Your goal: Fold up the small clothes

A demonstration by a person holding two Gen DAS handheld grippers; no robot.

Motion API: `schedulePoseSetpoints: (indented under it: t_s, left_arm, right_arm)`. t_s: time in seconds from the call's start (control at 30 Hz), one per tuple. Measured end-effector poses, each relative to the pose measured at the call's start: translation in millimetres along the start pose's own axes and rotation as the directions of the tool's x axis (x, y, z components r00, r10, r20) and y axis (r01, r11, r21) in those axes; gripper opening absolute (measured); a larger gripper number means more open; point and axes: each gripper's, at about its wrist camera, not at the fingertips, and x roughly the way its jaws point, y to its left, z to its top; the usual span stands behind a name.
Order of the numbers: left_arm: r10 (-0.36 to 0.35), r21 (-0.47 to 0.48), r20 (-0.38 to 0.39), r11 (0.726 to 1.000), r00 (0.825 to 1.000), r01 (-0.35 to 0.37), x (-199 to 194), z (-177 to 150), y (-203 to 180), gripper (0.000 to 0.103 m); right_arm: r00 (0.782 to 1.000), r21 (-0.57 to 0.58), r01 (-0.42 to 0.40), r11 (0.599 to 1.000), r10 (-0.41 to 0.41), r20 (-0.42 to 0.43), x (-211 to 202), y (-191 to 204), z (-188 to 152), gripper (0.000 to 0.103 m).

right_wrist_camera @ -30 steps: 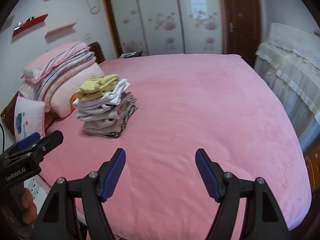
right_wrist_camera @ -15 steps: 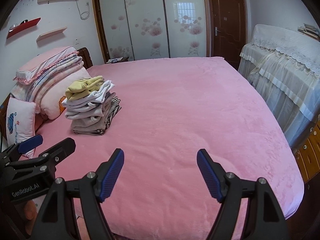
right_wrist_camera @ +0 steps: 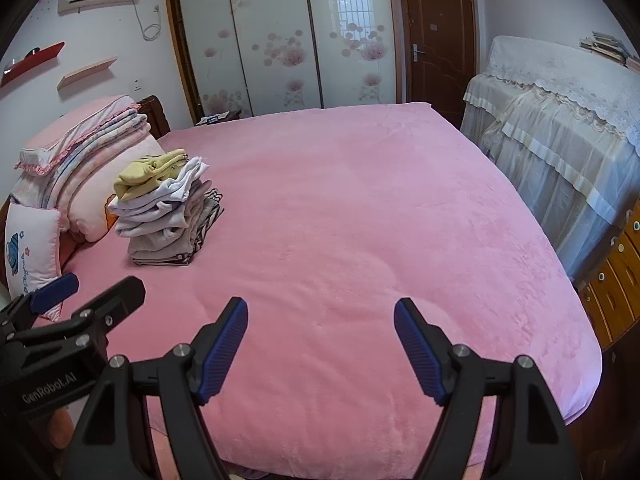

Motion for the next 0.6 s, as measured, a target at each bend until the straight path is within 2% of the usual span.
schedulePoseSetpoints:
  t_s: [0.2, 0.6]
  left_arm:
    - [0.011, -0.007, -0.004, 1.0, 1.0, -0.011, 0.6, -1.2, 0.5, 0.102]
    - [0.053, -0.009, 0.001, 0.999, 0.999, -0.053, -8.2, -6.9, -0.3, 0.102]
  right_arm:
    - [1.0, -0.019, 0.026, 0.999, -0.025, 0.017, -4.0, -0.3, 0.0, 0.076]
    - [1.0, -0.033, 0.018, 0.999, -0.018, 0.013, -6.7, 1.1, -2.7, 0.076]
